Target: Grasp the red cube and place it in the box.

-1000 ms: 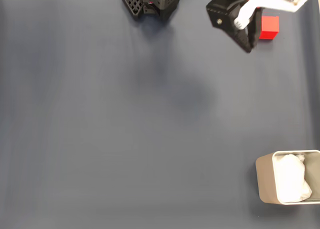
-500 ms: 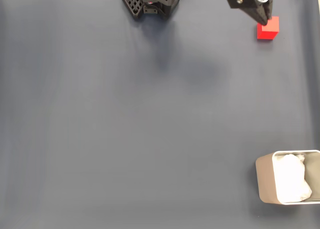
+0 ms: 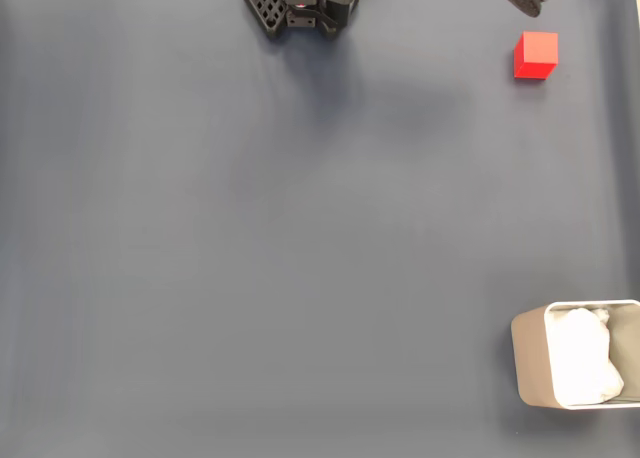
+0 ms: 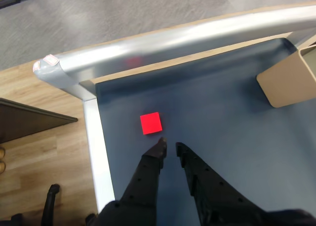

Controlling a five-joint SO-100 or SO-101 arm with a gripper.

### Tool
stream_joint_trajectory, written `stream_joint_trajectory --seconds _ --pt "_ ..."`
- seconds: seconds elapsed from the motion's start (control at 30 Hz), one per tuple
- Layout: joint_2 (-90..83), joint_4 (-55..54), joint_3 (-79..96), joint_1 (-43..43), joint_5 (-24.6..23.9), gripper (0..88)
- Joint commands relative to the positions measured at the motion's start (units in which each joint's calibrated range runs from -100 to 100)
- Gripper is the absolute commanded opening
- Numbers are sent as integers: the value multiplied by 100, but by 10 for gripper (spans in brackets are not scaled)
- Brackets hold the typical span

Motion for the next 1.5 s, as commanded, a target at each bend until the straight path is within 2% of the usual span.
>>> stream_joint_trajectory --seconds 0.0,0.1,0.47,0.7,1.47 --pt "-193 -163 65 -156 107 29" --pt "-228 -212 193 -227 210 30" --pt "-436 -466 695 -198 425 159" --pt "-505 -761 941 -141 454 210" --pt "93 -2073 1845 143 537 318"
